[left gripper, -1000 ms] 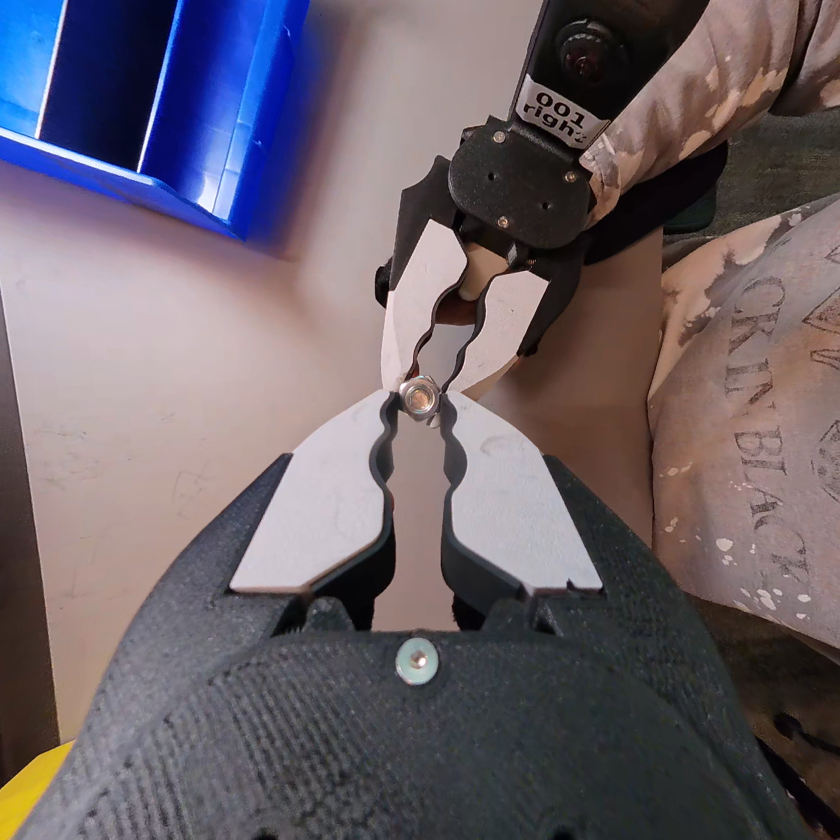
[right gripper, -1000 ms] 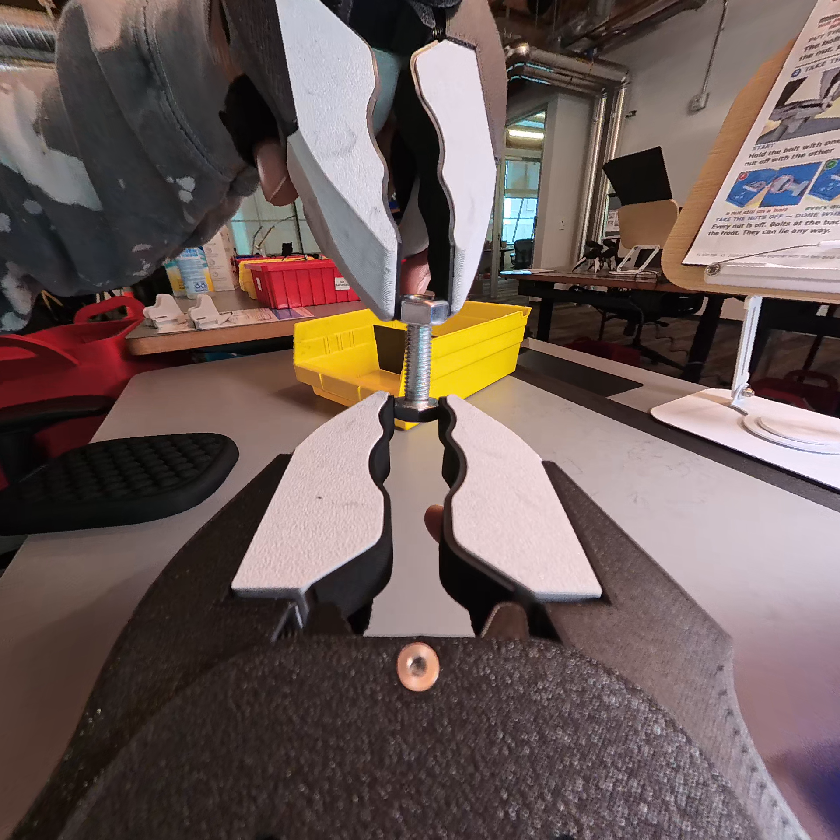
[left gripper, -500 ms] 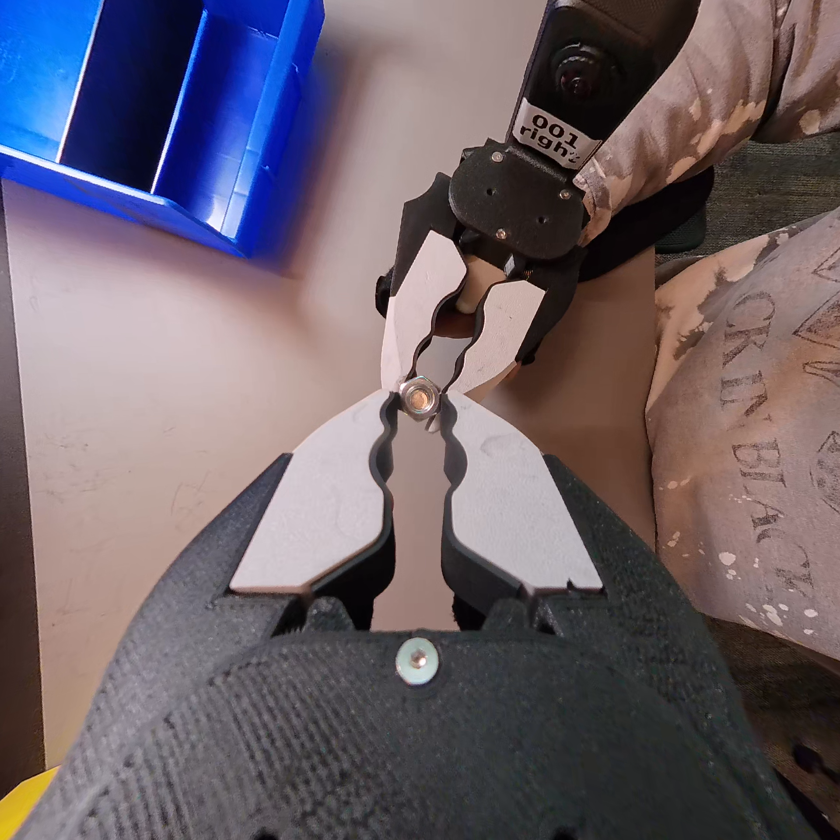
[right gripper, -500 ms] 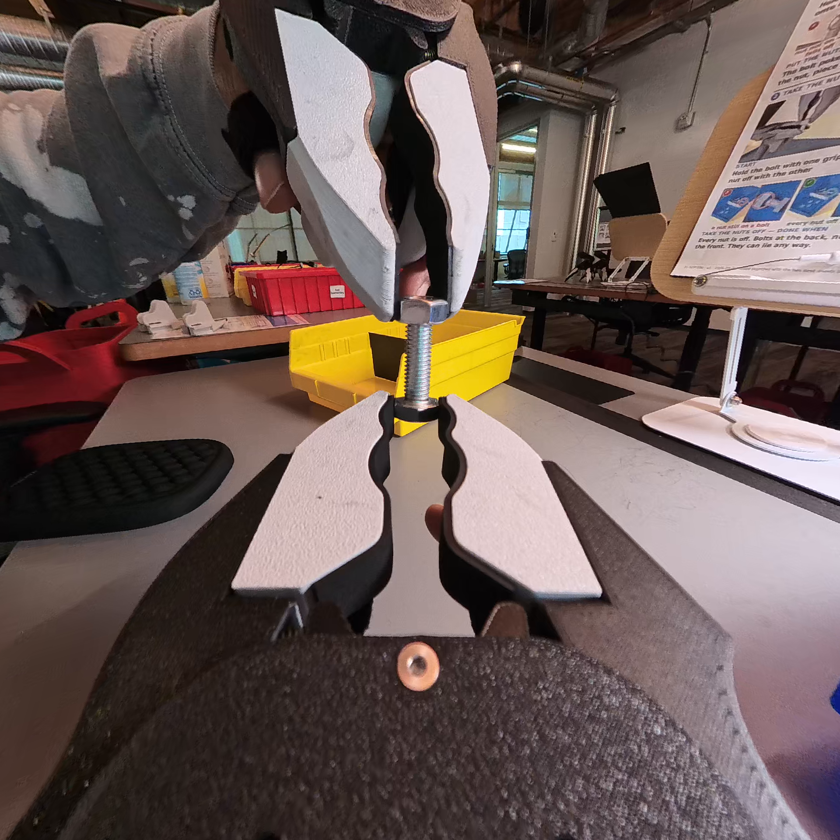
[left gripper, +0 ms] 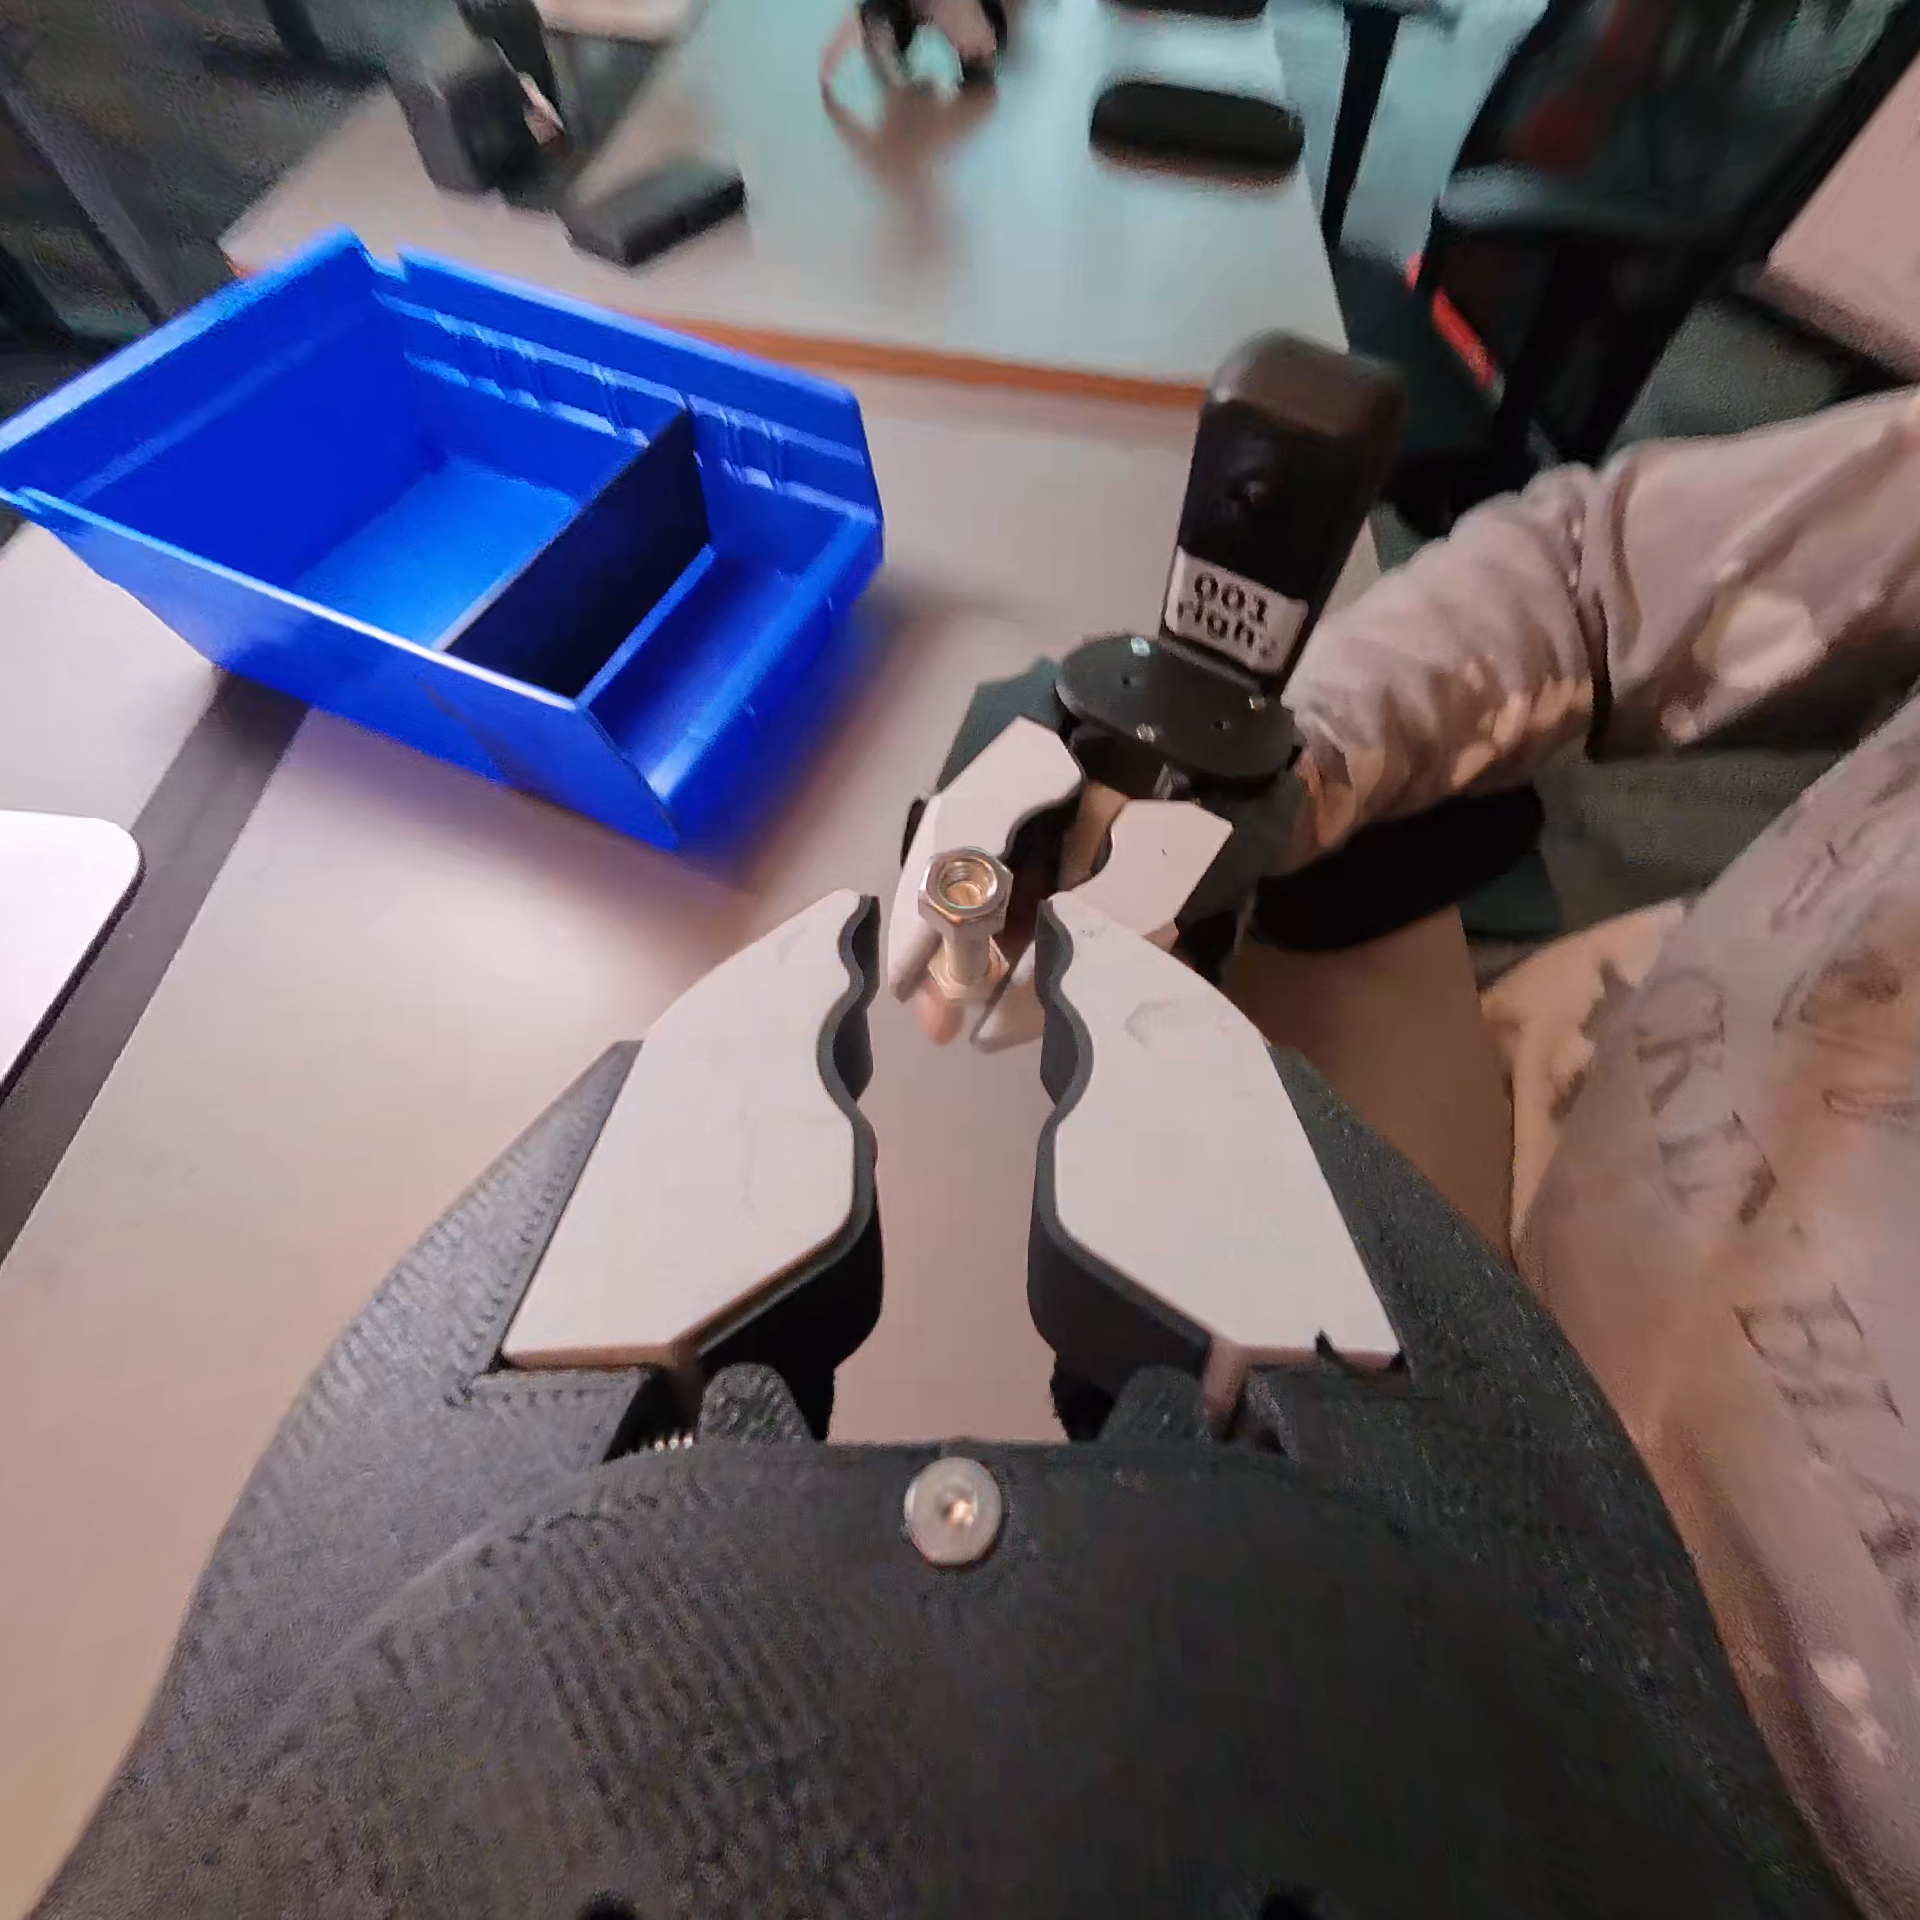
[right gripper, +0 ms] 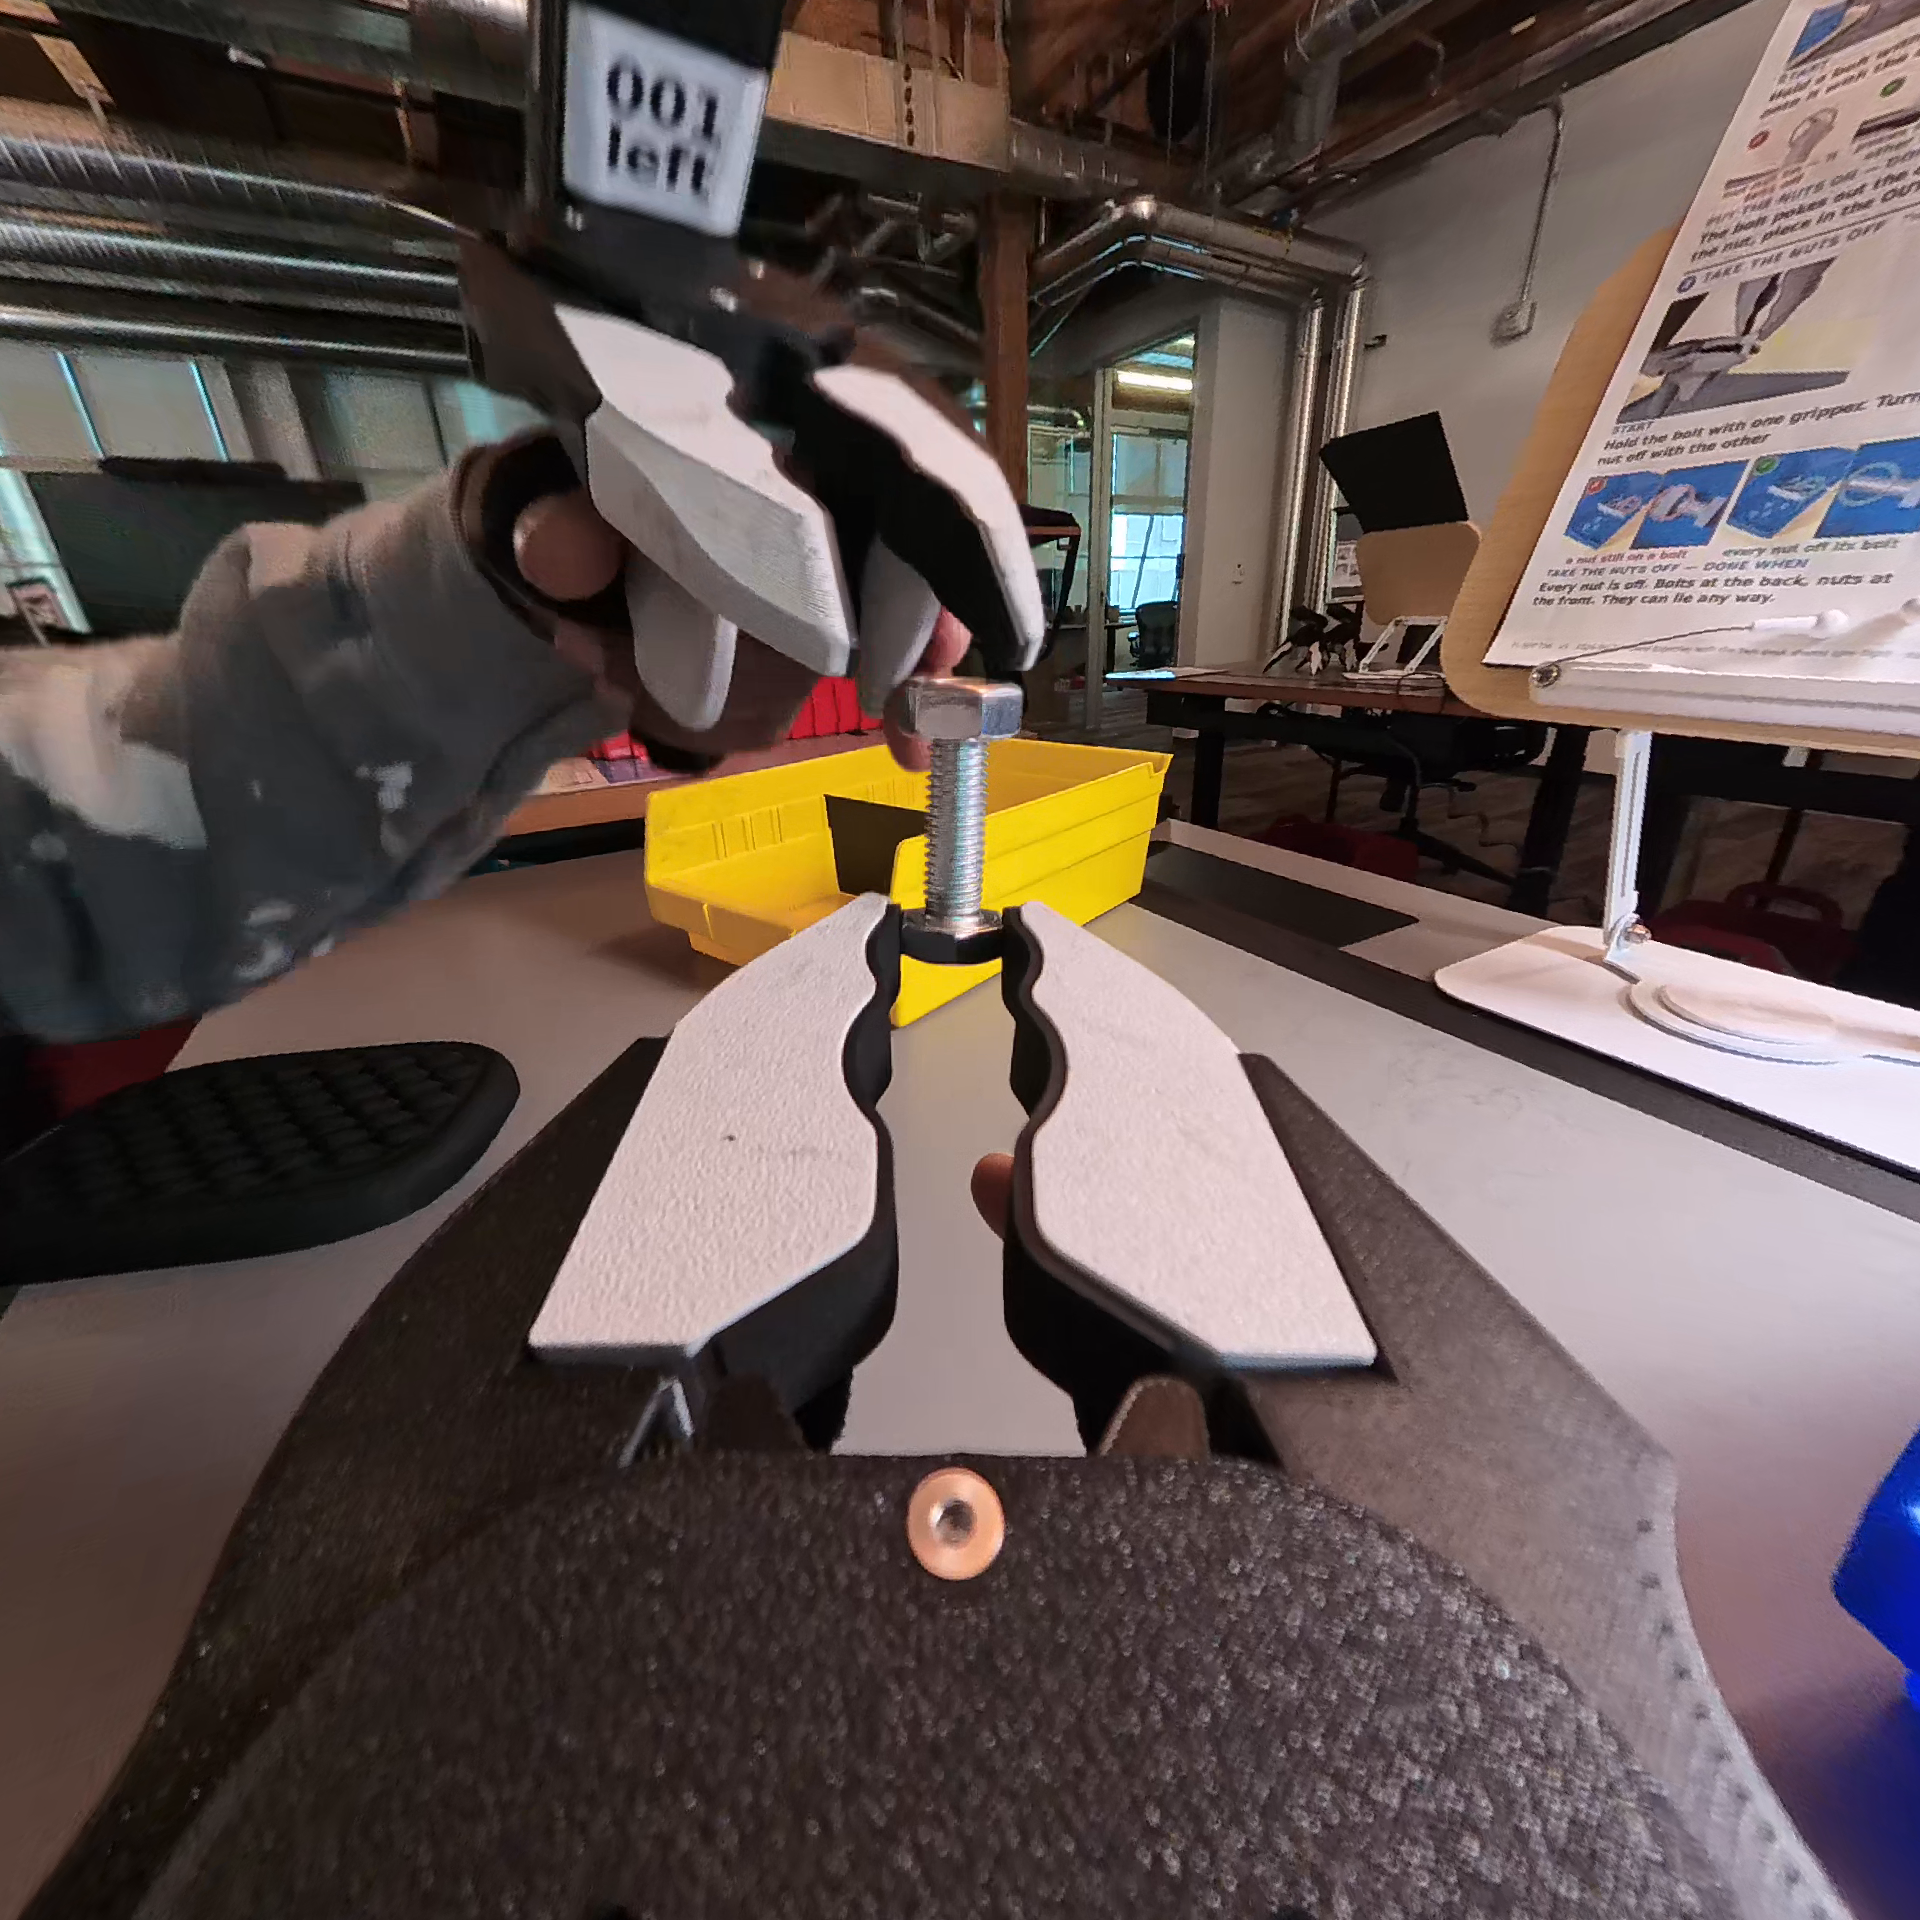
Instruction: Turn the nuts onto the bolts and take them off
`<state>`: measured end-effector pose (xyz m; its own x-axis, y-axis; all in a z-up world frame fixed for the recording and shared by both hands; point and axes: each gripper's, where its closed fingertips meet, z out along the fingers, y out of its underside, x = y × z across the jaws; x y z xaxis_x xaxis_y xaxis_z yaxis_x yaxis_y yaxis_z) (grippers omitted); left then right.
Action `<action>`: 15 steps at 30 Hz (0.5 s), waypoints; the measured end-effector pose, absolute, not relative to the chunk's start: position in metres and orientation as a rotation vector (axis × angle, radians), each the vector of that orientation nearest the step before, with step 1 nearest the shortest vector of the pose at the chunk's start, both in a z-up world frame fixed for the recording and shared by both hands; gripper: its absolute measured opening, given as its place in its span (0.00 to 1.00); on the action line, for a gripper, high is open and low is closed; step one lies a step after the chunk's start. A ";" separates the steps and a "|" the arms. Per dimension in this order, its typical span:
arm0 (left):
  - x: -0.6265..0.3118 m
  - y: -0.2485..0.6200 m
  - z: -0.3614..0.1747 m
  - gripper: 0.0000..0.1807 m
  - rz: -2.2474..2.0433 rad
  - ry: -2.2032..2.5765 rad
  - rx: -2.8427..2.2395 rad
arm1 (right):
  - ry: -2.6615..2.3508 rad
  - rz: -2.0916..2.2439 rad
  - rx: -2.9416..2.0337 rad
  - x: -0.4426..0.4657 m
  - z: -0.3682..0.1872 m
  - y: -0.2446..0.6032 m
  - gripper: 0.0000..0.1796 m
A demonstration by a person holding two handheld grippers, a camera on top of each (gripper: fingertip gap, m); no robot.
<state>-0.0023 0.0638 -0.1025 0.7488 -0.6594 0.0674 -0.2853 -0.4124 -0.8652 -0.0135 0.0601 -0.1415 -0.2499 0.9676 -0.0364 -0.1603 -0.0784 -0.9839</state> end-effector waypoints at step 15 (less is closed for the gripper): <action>0.000 0.064 -0.102 0.15 -0.669 0.523 -1.697 | -1.198 1.509 -0.992 -0.012 -0.133 0.060 0.10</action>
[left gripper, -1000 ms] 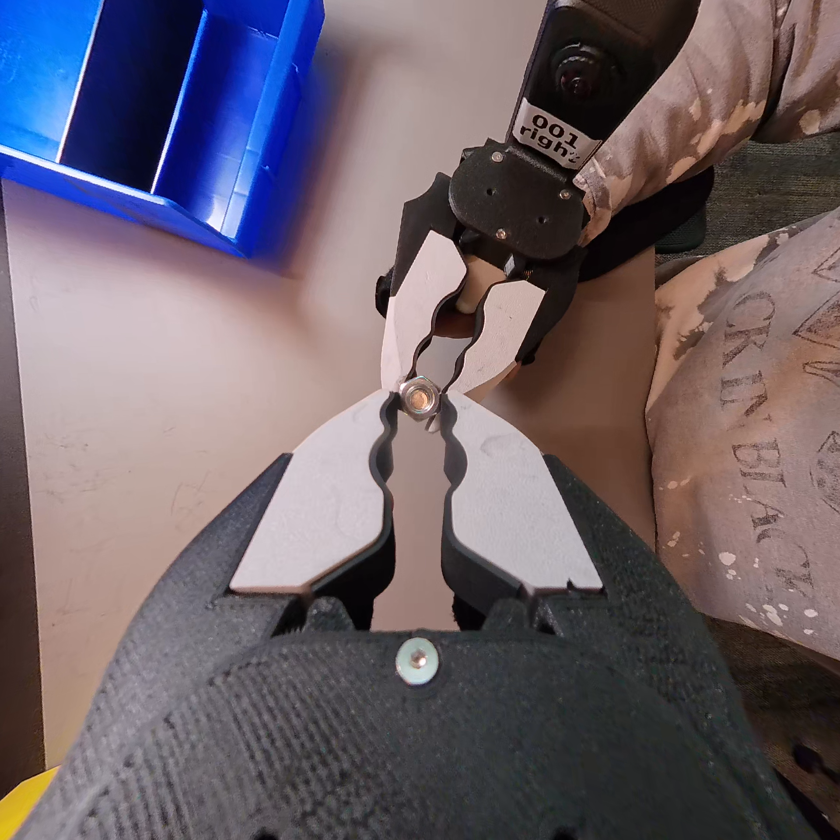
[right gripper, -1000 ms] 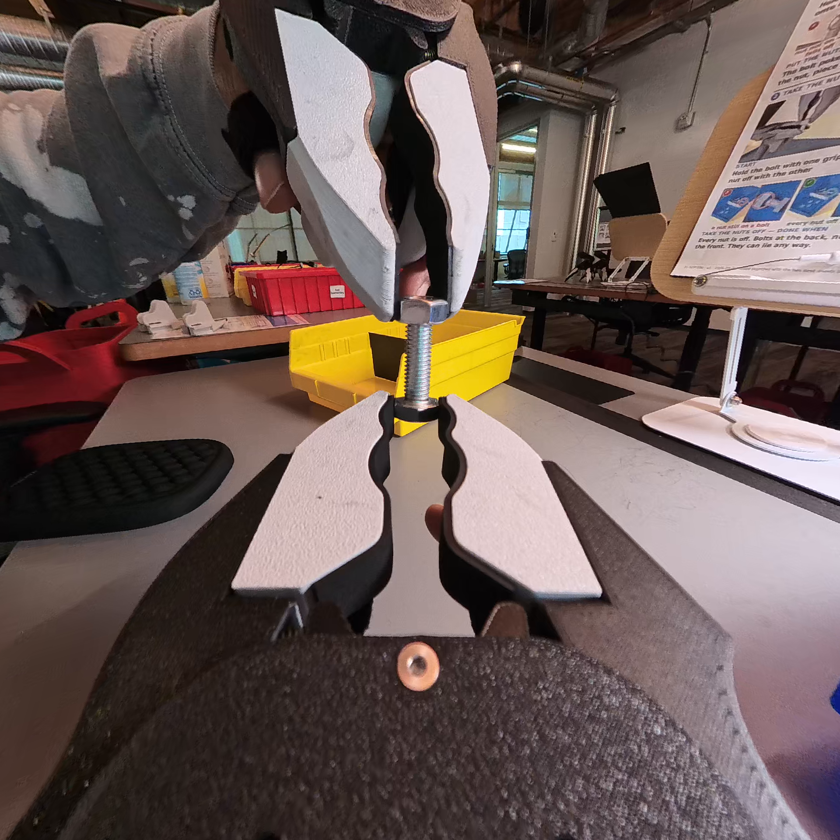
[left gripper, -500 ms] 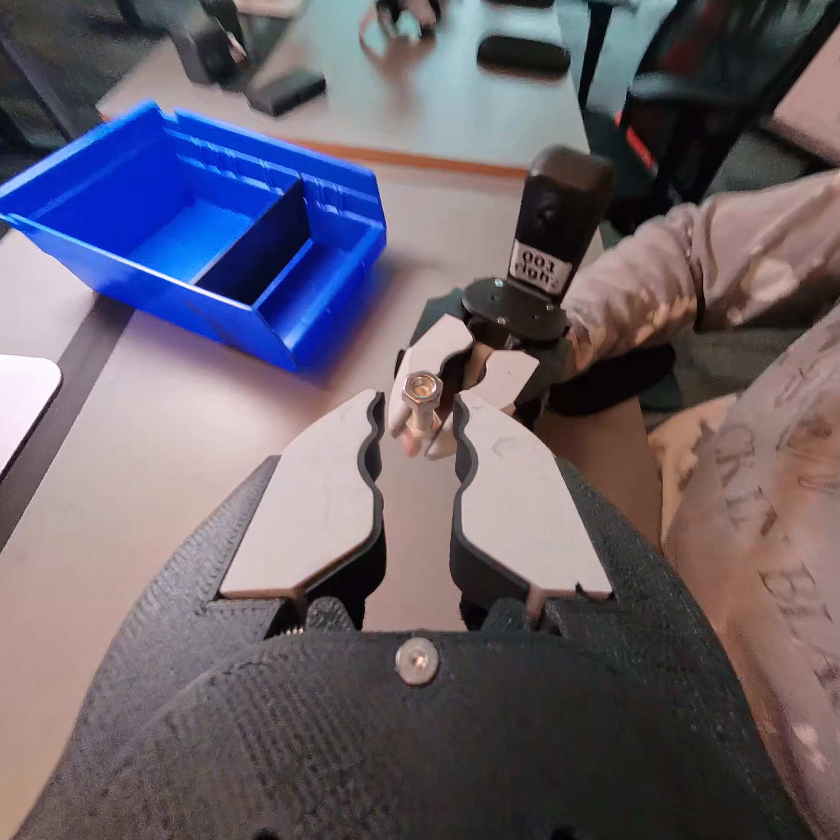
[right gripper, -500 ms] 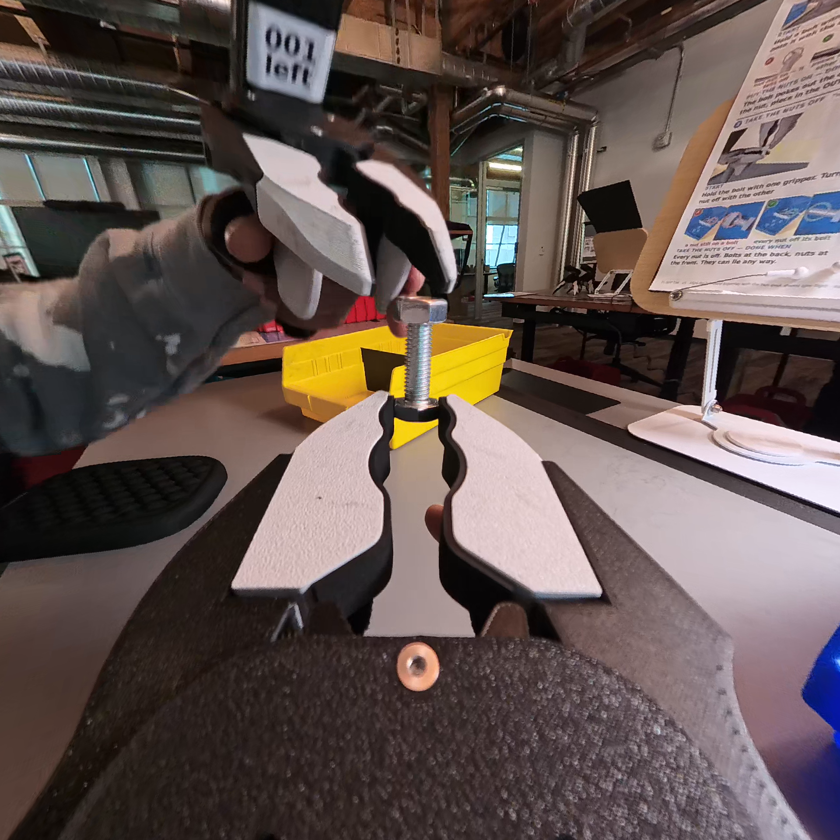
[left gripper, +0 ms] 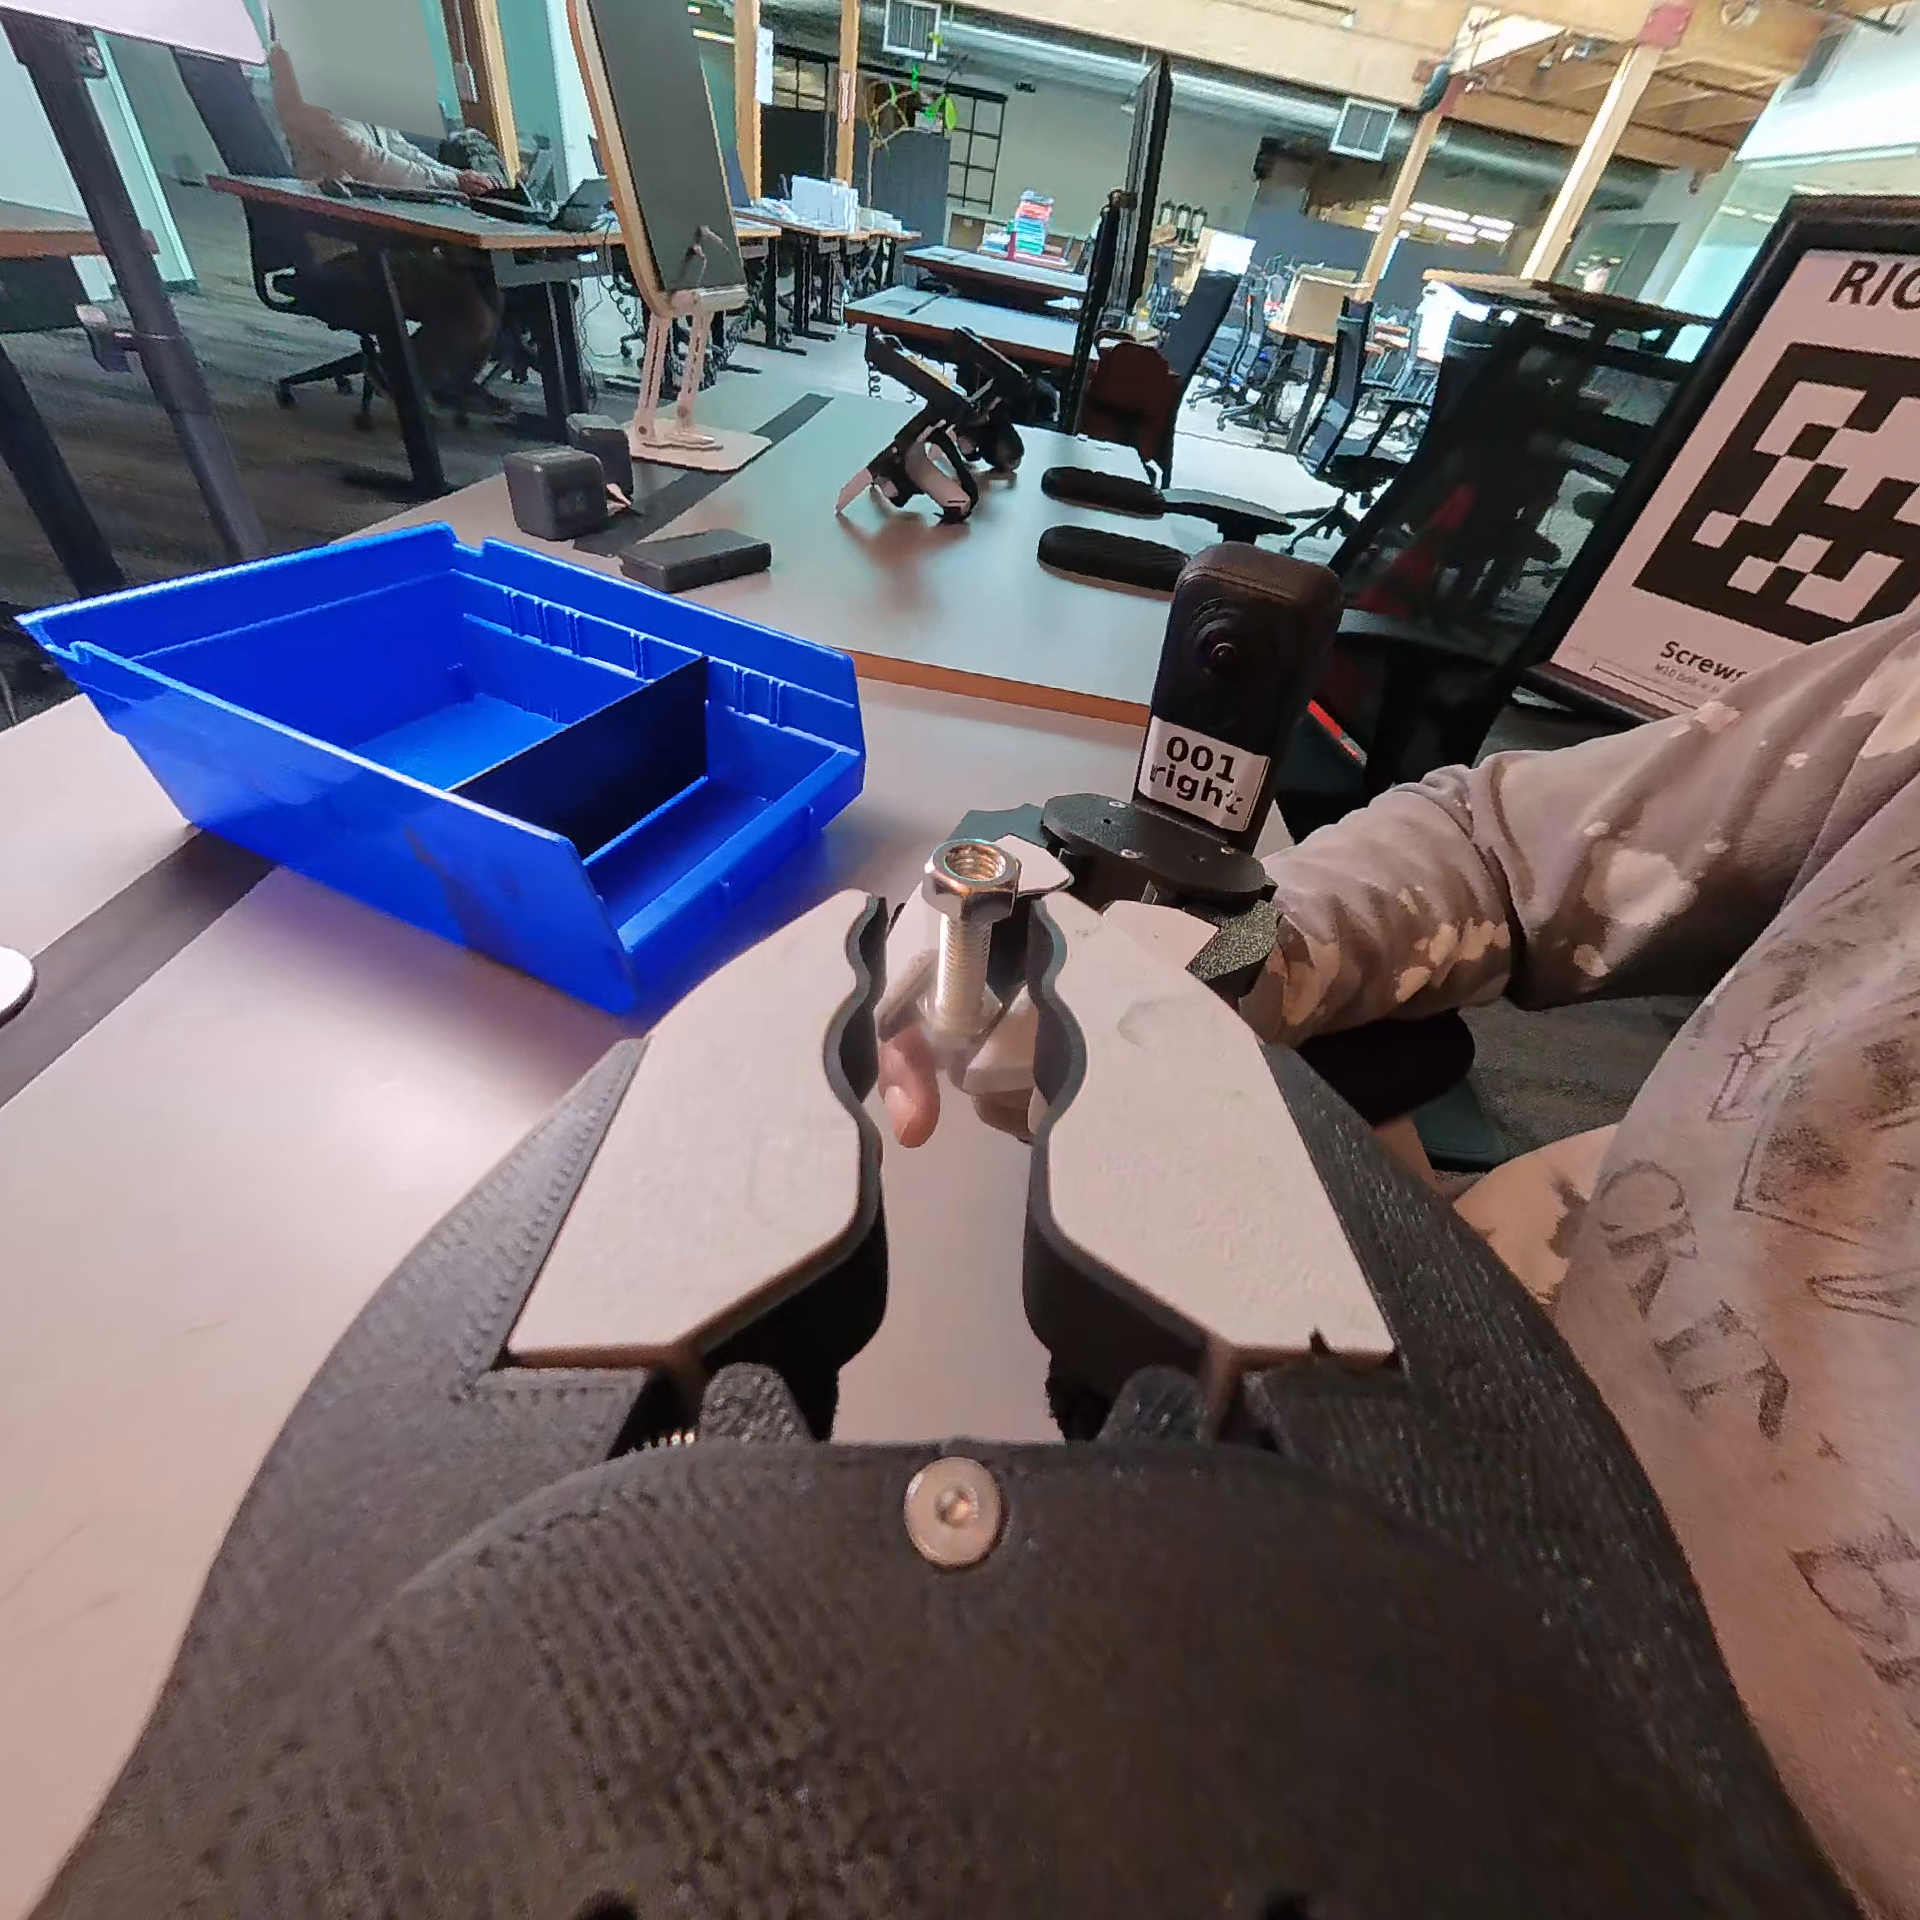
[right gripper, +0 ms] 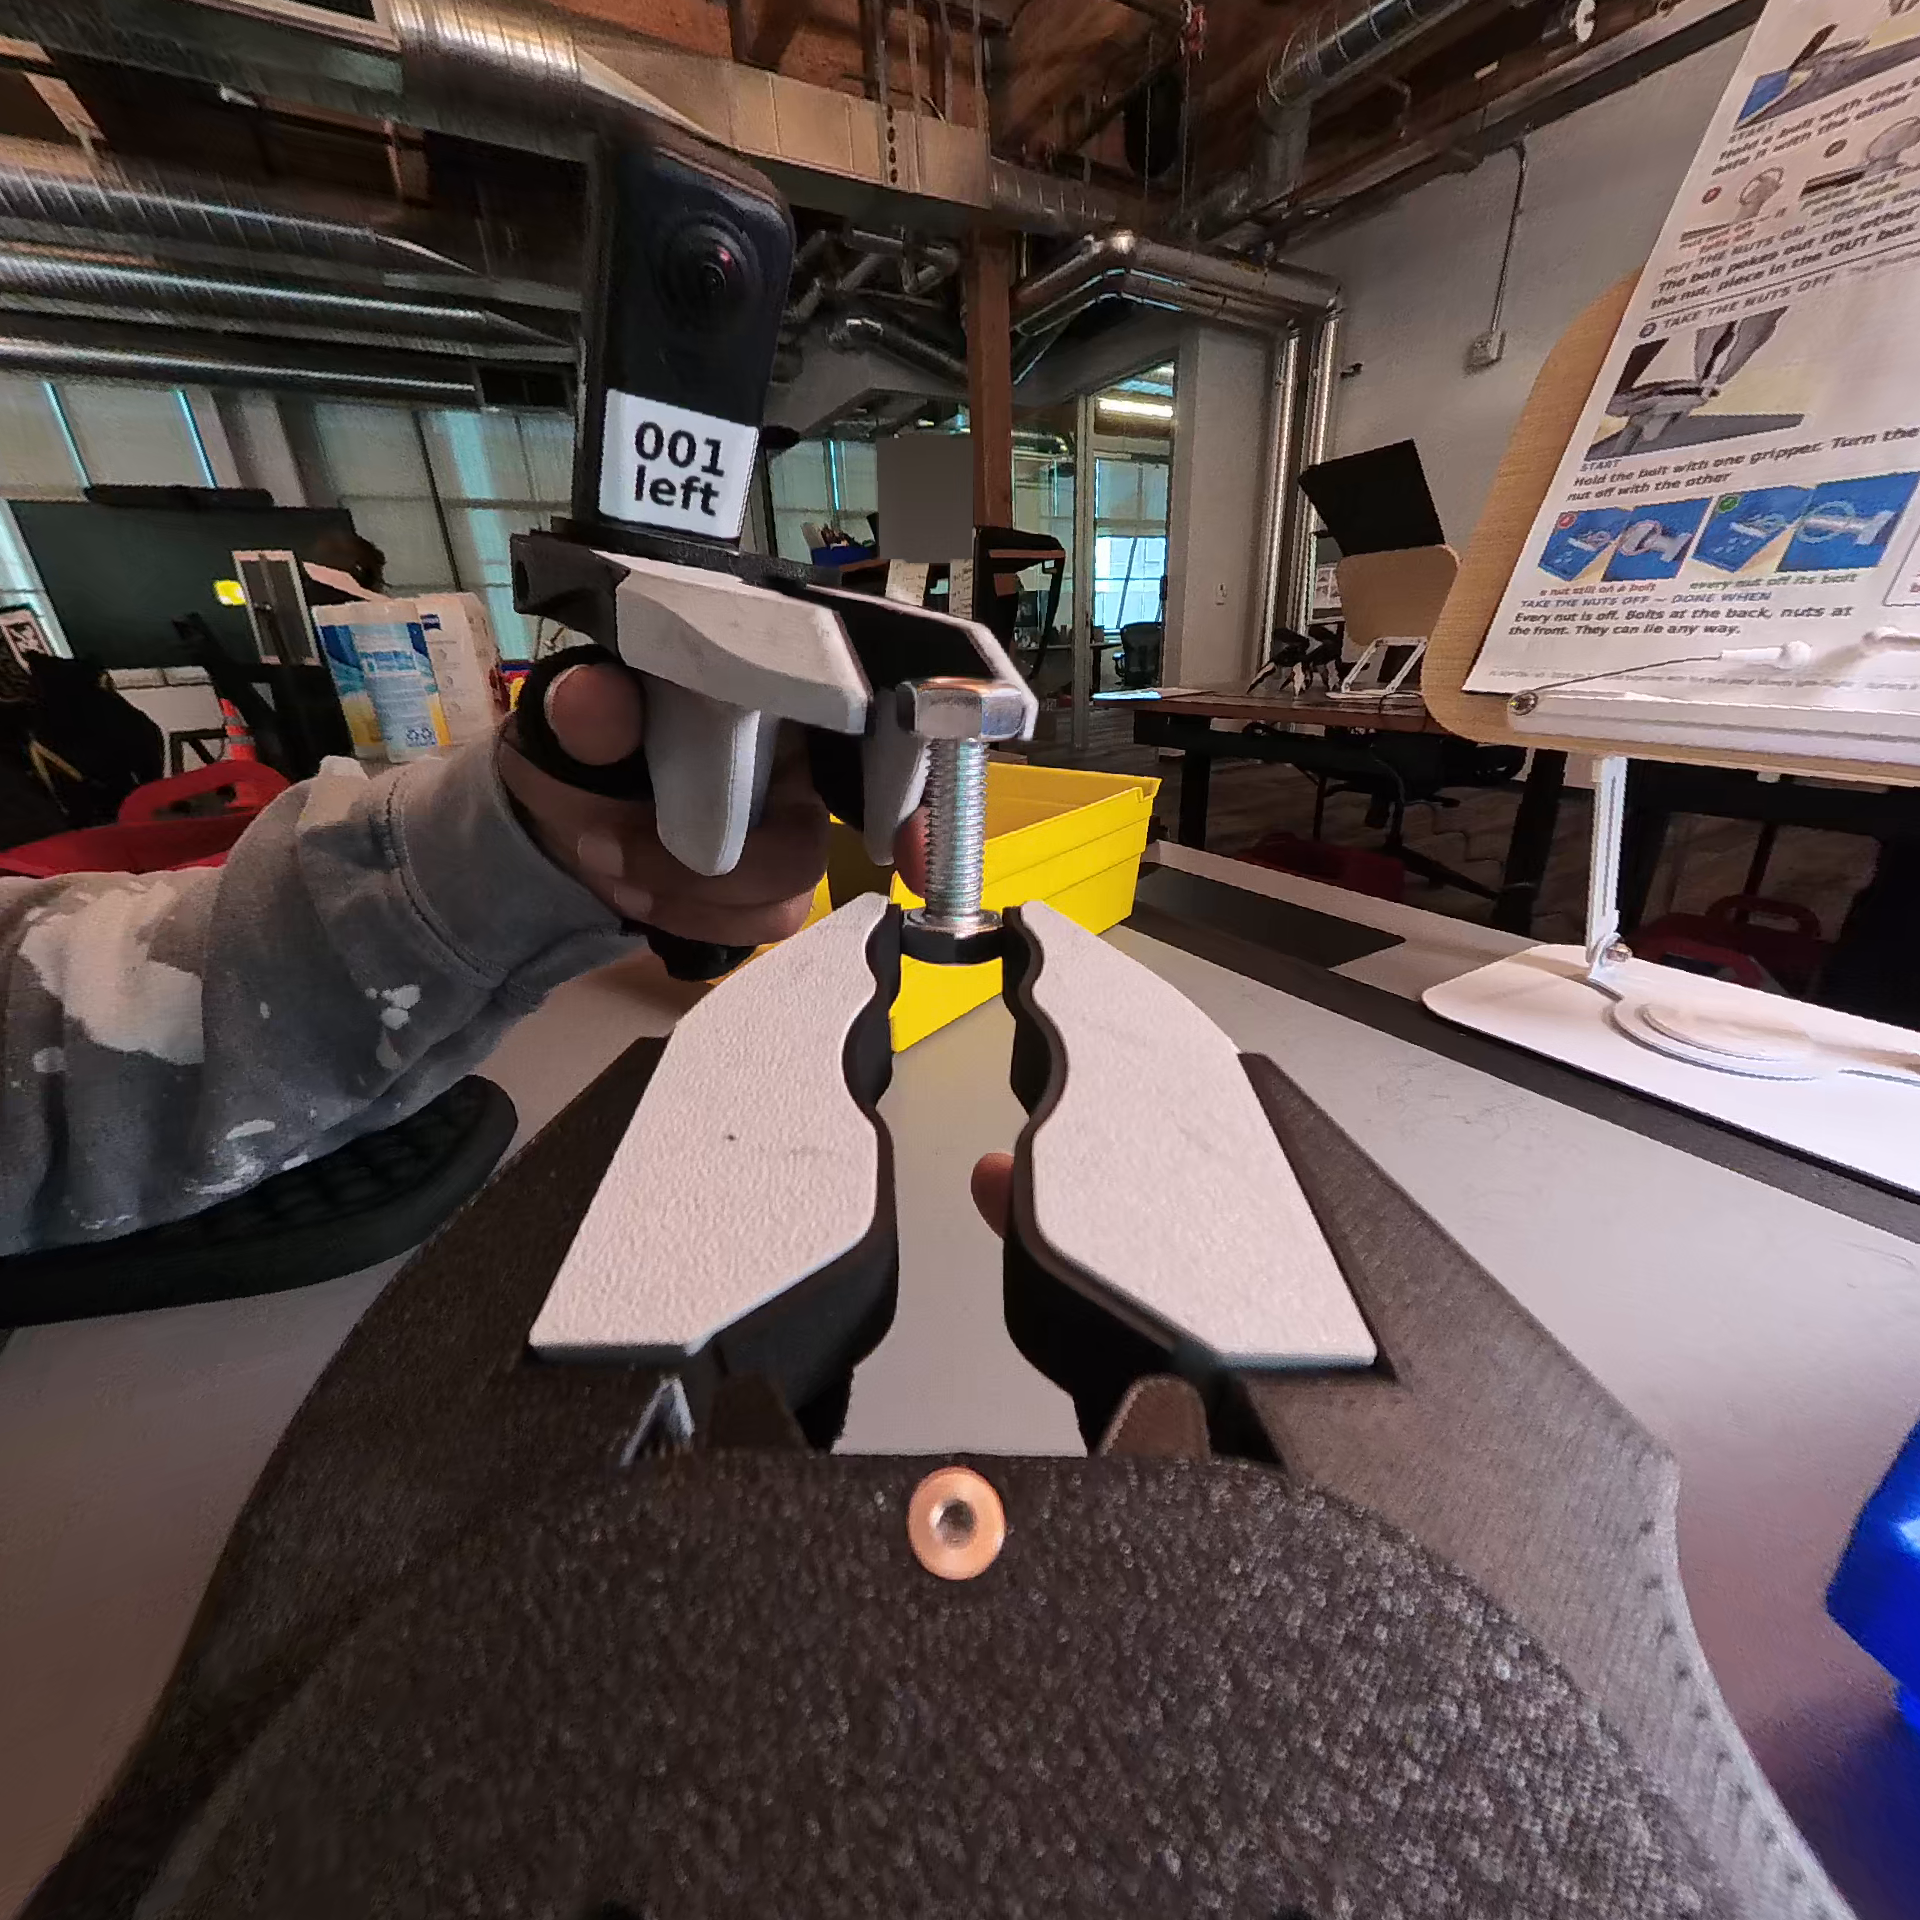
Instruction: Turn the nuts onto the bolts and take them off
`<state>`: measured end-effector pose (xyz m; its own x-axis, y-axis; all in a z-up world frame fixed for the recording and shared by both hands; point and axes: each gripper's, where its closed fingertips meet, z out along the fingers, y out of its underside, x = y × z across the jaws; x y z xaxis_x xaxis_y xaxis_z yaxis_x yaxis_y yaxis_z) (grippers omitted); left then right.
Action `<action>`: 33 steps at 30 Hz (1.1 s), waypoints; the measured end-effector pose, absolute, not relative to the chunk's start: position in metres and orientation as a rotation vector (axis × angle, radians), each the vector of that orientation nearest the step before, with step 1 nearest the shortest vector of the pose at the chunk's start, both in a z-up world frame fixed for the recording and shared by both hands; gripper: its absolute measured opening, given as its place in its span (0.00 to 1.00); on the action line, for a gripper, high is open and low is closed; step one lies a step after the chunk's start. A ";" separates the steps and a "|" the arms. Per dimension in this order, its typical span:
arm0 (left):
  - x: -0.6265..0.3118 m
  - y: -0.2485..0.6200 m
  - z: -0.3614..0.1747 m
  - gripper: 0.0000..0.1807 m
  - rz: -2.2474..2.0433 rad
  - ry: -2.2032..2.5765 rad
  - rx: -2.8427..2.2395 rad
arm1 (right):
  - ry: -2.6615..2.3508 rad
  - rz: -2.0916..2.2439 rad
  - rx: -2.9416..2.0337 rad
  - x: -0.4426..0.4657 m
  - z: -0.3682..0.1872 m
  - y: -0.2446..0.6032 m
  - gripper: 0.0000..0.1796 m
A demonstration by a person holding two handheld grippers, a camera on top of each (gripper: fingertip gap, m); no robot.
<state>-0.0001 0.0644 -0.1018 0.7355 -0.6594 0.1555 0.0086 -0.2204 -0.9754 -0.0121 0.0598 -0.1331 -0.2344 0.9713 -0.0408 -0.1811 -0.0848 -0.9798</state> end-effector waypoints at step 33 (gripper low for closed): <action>0.005 0.063 -0.106 0.10 -0.643 0.540 -1.676 | -1.250 1.514 -1.001 -0.011 -0.136 0.055 0.10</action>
